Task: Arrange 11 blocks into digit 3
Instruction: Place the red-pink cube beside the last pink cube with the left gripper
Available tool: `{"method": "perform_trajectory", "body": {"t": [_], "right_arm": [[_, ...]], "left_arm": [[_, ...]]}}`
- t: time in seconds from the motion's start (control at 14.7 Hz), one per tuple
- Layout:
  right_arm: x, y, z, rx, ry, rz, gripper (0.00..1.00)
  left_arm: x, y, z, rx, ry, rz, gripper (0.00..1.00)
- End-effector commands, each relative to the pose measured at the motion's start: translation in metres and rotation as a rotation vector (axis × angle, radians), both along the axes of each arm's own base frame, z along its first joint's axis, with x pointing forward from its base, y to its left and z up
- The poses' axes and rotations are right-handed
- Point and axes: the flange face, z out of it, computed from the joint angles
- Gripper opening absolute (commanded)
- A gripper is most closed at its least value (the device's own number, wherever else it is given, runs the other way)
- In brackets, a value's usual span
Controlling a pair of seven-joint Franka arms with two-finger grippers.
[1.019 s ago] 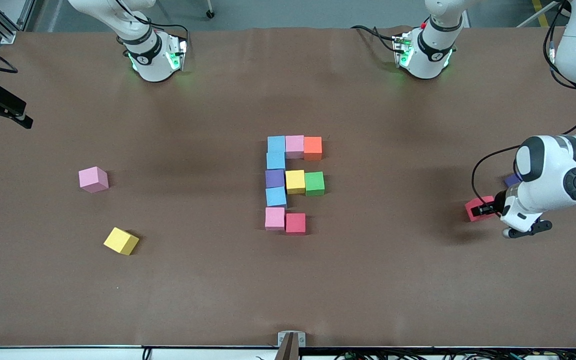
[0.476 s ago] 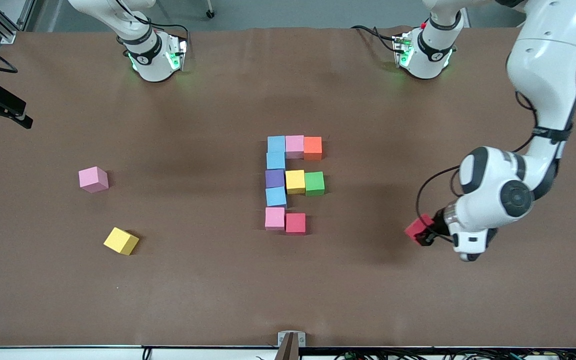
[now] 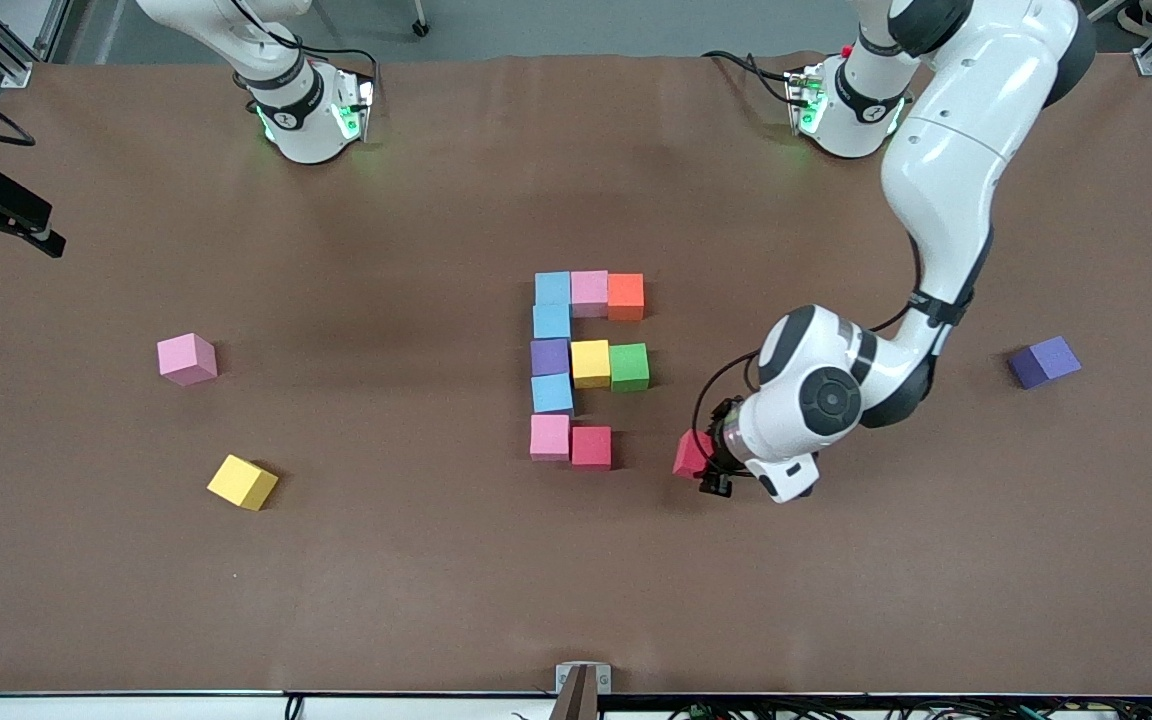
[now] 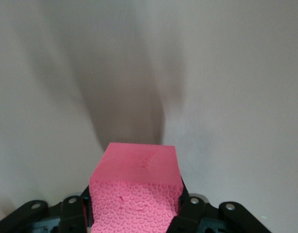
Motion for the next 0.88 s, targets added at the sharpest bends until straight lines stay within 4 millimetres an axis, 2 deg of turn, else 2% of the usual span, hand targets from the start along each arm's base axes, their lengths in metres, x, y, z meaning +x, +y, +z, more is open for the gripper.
{"method": "perform_trajectory", "body": {"t": [0.0, 0.2, 0.41, 0.82], "right_arm": [[-0.004, 0.000, 0.003, -0.013, 0.000, -0.001, 1.00], [-0.003, 0.001, 0.003, -0.011, -0.001, -0.001, 1.00], [-0.003, 0.001, 0.003, -0.011, -0.001, -0.001, 1.00], [-0.003, 0.001, 0.002, -0.011, 0.002, 0.001, 1.00]], "left_arm": [[0.001, -0.032, -0.010, -0.022, -0.038, 0.129, 0.18], [-0.005, -0.067, -0.029, 0.035, -0.064, 0.152, 0.18], [-0.008, -0.073, -0.034, 0.023, -0.035, 0.166, 0.18], [-0.027, -0.092, -0.038, 0.055, 0.032, 0.161, 0.18]]}}
